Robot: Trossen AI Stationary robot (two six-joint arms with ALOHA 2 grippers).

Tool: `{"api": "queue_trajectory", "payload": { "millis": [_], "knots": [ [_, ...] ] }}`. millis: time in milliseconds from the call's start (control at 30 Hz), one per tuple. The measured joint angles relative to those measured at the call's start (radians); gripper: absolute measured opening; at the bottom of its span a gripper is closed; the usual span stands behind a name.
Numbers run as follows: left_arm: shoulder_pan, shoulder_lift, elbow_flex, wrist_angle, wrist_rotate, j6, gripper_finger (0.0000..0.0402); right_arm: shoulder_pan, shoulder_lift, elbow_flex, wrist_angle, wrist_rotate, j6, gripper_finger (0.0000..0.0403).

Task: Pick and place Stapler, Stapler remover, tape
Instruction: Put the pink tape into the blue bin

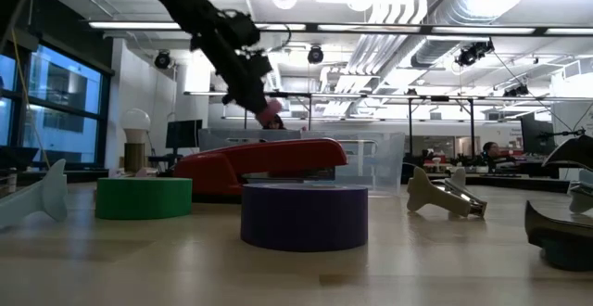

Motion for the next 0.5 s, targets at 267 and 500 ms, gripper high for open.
{"api": "queue_trajectory", "payload": {
  "millis": [267,500],
  "knots": [
    [0.000,0.087,0.000,0.002,-0.021,-0.165,0.0035,0.000,0.000,0.000,-0.016,0.060,0.016,0.0181],
    [0.000,0.150,0.064,-0.032,-0.027,-0.186,0.0035,0.000,0.000,0.000,-0.016,0.109,0.034,0.0181]
  ]
}}
